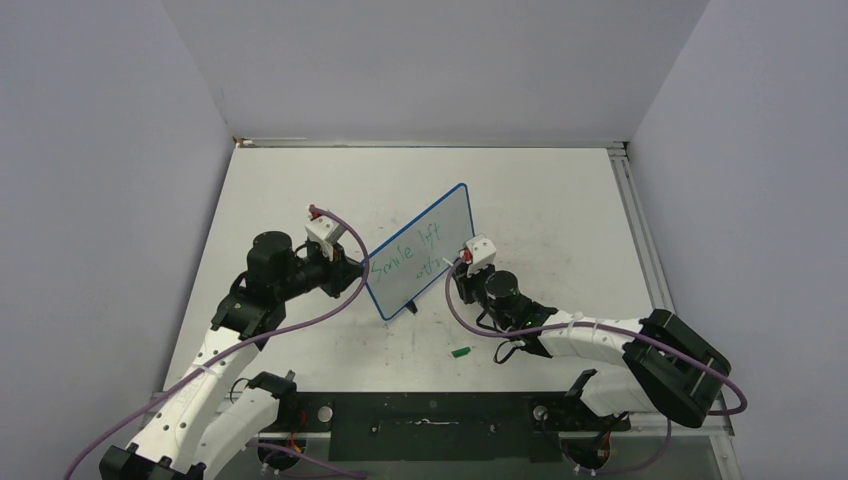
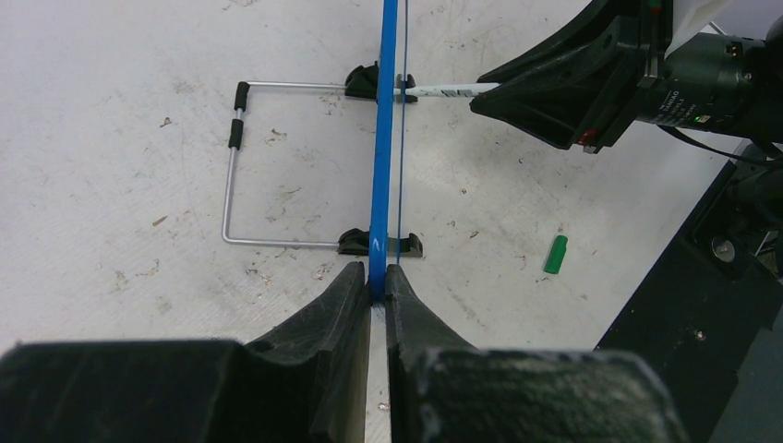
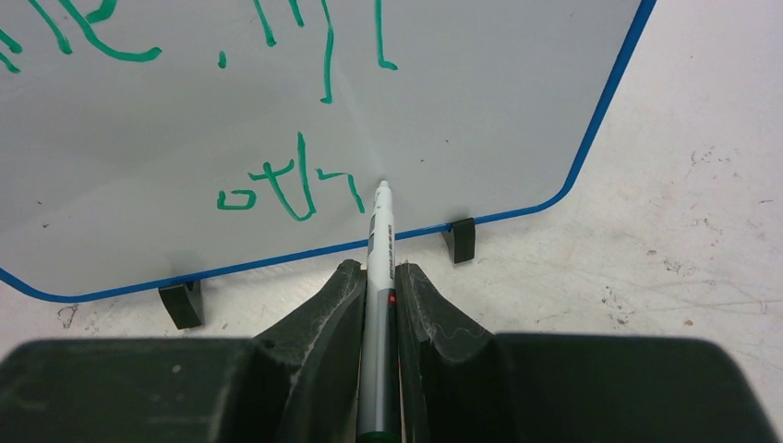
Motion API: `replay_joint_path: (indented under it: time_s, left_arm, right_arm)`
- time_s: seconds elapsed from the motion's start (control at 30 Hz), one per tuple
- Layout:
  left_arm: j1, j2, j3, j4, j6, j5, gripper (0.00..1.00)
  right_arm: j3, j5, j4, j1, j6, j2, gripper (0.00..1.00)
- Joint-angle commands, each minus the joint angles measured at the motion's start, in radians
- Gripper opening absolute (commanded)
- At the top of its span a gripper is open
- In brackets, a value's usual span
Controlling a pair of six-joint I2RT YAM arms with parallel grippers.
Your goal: Write a sentence on the whiteboard
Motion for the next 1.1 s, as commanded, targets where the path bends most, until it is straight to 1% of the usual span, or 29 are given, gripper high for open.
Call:
replay_joint_path:
  time_s: [0.0, 0.33, 0.63, 1.07]
  left_arm:
    - [-0.002, 0.015, 0.015, -0.036, 0.003, 0.017, 0.00]
    - [-0.002, 0.015, 0.016, -0.036, 0.004, 0.017, 0.00]
    - [-0.002, 0.012, 0.015, -0.037, 0.003, 0.016, 0.00]
    - [-0.002, 0.010, 0.016, -0.036, 0.003, 0.015, 0.00]
  right_arm:
    - [0.035, 0.006, 0.056, 0.006, 0.008, 0.013, 0.05]
    - [0.040, 0.038, 0.094, 0.007, 0.019, 0.039, 0.05]
    - [0.032, 0.059, 0.115, 0.008, 0.020, 0.024, 0.05]
    - [0.011, 0.016, 0.137, 0.014, 0.004, -0.001, 0.05]
